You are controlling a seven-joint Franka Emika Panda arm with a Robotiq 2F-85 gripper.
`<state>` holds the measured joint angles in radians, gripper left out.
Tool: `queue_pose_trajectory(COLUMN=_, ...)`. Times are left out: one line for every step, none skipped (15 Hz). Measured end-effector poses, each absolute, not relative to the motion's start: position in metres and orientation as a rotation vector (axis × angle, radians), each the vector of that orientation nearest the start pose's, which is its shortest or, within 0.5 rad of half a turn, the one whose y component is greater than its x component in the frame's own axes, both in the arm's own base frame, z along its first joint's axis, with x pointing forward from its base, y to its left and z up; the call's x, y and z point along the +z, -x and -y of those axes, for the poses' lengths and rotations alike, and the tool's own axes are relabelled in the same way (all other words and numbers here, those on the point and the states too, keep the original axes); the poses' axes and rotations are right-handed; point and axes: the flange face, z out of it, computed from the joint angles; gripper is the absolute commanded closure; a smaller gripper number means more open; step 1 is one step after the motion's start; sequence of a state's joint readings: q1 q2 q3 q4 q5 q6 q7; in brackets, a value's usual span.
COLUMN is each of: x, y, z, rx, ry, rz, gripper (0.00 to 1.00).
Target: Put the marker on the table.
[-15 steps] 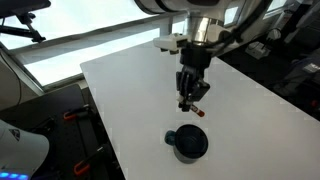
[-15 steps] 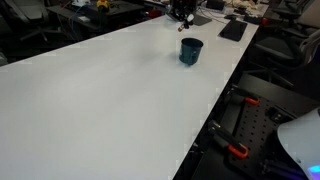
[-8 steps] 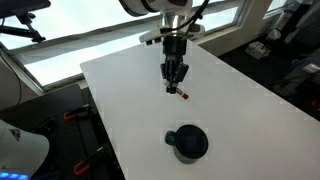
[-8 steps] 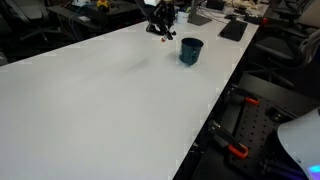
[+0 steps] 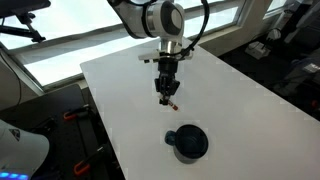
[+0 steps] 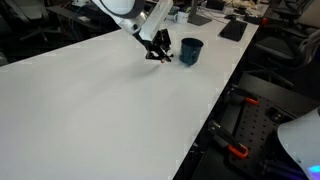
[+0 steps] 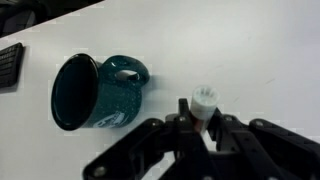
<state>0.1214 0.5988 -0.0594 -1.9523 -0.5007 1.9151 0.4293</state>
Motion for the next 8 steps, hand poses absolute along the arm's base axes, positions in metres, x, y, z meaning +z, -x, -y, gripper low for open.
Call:
queue_pose_trajectory(x=0.135, y=-0.545, z=0.001, rx=-0.669, ry=-2.487, rz=0.037, gripper=0.47)
queue_pose_trajectory(x=0.127, y=-0.545, z=0.002, rx=-0.686, ry=-2.485, rz=0.027, gripper=0.4)
queue_pose_trajectory(x=0.119, y=-0.544, z=0.002, rx=-0.704, ry=-2.483, rz=0.014, gripper=0.31)
queue_pose_trajectory(x=0.112, y=-0.543, z=0.003, rx=-0.727, ry=-2.484, rz=-0.002, gripper=0.25)
queue_pose_trajectory(x=0.105, y=-0.541, z=0.004, rx=-0.75, ry=-2.486, rz=-0.017, gripper=0.41)
queue_pose_trajectory(x=0.1, y=-0.539, z=0.006, rx=-0.781, ry=-2.491, rz=-0.032, gripper=0.34)
queue_pose_trajectory(x=0.095, y=-0.537, z=0.009, rx=-0.805, ry=-2.495, rz=-0.039, gripper=0.26)
queue_pose_trajectory(x=0.092, y=-0.536, z=0.011, rx=-0.819, ry=-2.497, rz=-0.045, gripper=0.25)
